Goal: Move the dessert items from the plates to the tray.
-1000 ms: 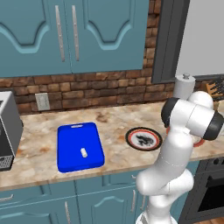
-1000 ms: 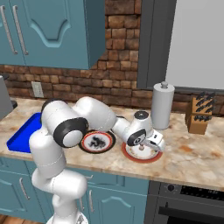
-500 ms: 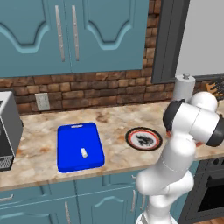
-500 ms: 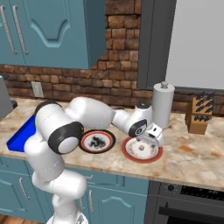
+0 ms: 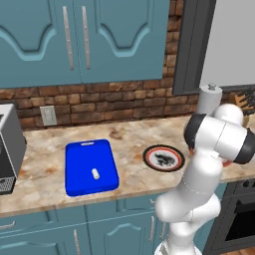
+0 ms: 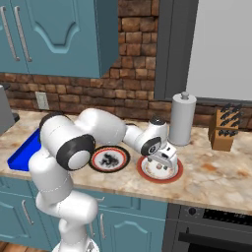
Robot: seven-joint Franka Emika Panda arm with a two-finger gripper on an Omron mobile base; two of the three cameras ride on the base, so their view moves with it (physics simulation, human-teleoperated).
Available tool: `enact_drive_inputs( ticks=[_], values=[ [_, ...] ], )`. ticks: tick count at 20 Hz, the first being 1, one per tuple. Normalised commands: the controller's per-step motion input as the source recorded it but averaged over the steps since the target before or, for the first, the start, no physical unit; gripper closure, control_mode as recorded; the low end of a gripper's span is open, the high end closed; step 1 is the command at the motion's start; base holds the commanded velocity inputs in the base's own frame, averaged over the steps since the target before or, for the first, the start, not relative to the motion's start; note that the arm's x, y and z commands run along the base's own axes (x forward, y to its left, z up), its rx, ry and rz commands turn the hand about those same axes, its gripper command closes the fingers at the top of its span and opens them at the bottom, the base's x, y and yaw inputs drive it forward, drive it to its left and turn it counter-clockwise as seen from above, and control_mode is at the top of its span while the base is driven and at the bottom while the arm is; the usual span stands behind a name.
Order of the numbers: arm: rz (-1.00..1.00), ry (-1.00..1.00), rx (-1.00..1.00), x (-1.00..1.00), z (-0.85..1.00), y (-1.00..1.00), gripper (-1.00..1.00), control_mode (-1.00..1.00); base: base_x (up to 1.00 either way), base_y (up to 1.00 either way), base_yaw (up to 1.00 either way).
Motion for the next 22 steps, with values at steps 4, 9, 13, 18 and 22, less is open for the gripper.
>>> enact_drive_inputs(
  ticks=[4,9,13,18,22],
  values=[
    [0.0,-0.01,0.02,0.33,-0.23,0.0,-1.0,-1.0,0.0,0.0,0.0],
    [0.0,0.0,0.01,0.37,-0.17,-0.17,-1.0,-1.0,0.0,0.0,0.0],
    [0.01,0.0,0.01,0.05,0.0,-0.23,-1.0,-1.0,0.0,0.0,0.0],
    [0.0,0.0,0.0,-0.19,-0.07,0.01,-1.0,-1.0,0.0,0.0,0.0],
    [0.0,0.0,0.0,-0.06,0.0,0.05,-1.0,-1.0,0.0,0.0,0.0]
  ],
)
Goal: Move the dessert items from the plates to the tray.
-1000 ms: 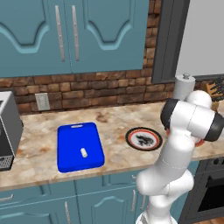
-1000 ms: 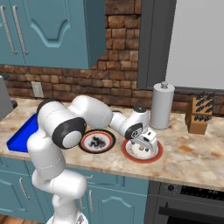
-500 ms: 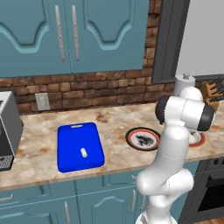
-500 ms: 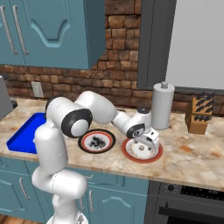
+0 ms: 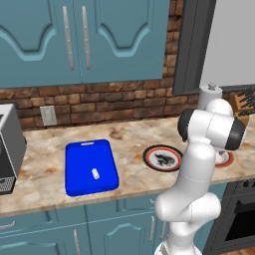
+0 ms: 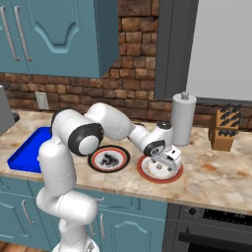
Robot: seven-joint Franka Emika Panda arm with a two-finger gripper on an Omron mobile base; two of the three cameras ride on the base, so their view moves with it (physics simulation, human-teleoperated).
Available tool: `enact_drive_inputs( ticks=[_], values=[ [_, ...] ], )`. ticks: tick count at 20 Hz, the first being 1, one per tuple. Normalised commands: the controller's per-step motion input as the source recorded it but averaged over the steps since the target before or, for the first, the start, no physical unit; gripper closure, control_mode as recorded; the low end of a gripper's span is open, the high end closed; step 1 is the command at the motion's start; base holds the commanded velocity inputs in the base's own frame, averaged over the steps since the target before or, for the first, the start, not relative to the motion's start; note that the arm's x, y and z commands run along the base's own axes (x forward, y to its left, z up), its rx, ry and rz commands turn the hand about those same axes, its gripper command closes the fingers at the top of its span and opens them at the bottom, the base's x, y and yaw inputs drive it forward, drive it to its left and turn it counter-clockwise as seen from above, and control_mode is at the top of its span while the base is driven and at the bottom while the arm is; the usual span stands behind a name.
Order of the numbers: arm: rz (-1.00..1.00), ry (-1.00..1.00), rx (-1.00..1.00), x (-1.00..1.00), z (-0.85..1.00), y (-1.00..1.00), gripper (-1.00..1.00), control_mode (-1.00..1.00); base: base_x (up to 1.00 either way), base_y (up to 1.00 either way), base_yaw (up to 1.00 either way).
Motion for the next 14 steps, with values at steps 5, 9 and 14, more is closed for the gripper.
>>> enact_drive_inputs(
  ticks=[5,9,14],
  values=[
    [0.0,0.0,0.0,0.0,-0.09,0.15,-1.0,-1.0,0.0,0.0,0.0],
    [0.0,0.0,0.0,0.0,-0.09,0.0,-1.0,-1.0,0.0,0.0,0.0],
    [0.0,0.0,0.0,0.0,-0.08,0.0,-1.0,-1.0,0.0,0.0,0.0]
  ],
)
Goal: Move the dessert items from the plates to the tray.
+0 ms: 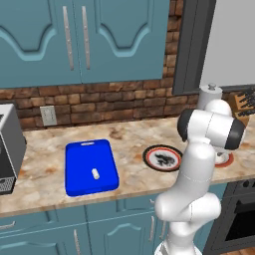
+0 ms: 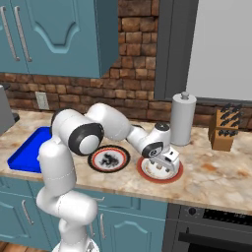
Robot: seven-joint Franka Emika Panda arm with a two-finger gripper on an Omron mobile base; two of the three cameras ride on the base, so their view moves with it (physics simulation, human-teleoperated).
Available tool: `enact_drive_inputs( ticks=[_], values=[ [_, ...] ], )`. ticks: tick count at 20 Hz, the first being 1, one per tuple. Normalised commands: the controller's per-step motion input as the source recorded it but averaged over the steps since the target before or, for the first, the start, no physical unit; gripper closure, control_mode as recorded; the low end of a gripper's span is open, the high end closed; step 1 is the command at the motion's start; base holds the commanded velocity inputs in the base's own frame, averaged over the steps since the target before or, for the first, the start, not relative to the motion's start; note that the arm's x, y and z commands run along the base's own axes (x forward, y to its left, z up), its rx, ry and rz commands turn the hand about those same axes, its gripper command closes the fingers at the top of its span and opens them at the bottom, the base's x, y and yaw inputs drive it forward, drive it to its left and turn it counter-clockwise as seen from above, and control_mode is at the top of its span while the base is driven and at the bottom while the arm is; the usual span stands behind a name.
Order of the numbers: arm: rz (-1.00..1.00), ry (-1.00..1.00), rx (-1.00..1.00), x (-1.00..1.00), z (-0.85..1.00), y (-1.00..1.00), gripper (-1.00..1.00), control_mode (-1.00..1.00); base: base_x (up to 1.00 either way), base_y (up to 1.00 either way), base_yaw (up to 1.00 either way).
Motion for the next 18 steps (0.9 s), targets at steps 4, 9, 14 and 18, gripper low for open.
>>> enact_drive_inputs(
  ticks=[4,9,14,18],
  values=[
    [0.0,0.0,0.0,0.0,0.0,0.0,1.0,-1.0,0.0,0.0,0.0],
    [0.0,0.0,0.0,0.0,0.03,0.0,1.0,-1.0,0.0,0.0,0.0],
    [-0.01,-0.01,0.01,0.0,0.49,0.0,1.0,-1.0,0.0,0.0,0.0],
    [0.0,-0.05,0.14,-0.09,1.0,0.36,1.0,-1.0,0.0,0.0,0.0]
  ],
)
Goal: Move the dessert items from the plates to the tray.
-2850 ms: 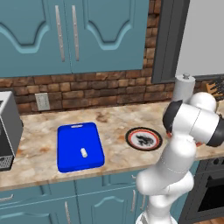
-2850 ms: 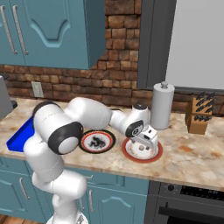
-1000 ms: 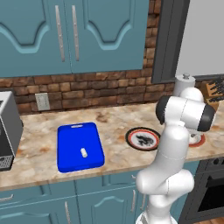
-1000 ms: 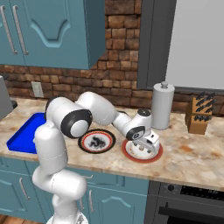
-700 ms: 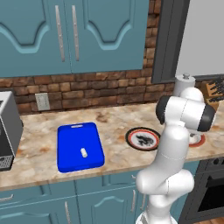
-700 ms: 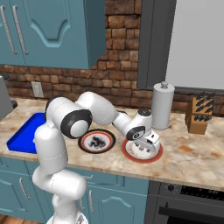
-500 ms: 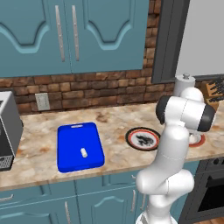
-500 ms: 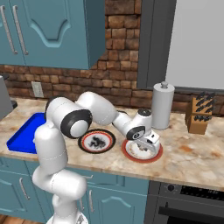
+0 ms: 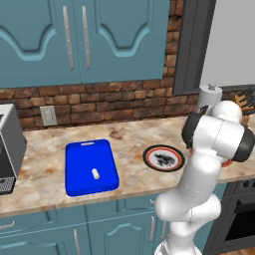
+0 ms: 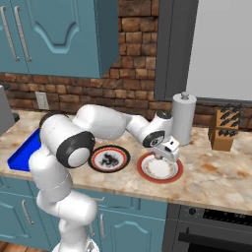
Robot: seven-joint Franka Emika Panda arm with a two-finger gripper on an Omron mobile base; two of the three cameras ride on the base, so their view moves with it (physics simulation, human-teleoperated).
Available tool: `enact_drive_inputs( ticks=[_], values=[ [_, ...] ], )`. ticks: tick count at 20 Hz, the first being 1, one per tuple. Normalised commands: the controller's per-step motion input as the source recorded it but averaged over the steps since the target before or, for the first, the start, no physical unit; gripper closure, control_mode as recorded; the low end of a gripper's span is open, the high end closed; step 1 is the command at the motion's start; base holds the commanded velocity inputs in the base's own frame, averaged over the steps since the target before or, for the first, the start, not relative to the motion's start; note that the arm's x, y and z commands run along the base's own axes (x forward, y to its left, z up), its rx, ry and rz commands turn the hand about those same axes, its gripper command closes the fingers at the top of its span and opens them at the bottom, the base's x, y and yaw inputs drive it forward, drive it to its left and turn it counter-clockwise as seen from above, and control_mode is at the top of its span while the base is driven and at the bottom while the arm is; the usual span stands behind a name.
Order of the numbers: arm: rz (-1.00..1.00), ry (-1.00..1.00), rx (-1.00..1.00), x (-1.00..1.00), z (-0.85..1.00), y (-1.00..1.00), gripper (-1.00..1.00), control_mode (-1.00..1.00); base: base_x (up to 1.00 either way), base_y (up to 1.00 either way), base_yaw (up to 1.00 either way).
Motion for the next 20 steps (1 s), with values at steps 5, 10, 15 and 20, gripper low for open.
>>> enact_drive_inputs(
  ticks=[5,10,15,20],
  values=[
    [-0.01,-0.13,0.07,-0.28,1.0,0.98,1.0,-1.0,0.0,0.0,0.0],
    [-0.06,-0.23,0.0,-0.38,0.67,1.0,1.0,-1.0,0.0,0.0,0.0],
    [-0.07,-0.22,0.0,-0.36,0.04,1.0,1.0,-1.0,0.0,0.0,0.0],
    [-0.11,-0.08,-0.01,-0.02,0.66,1.0,1.0,-1.0,0.0,0.0,0.0]
  ],
)
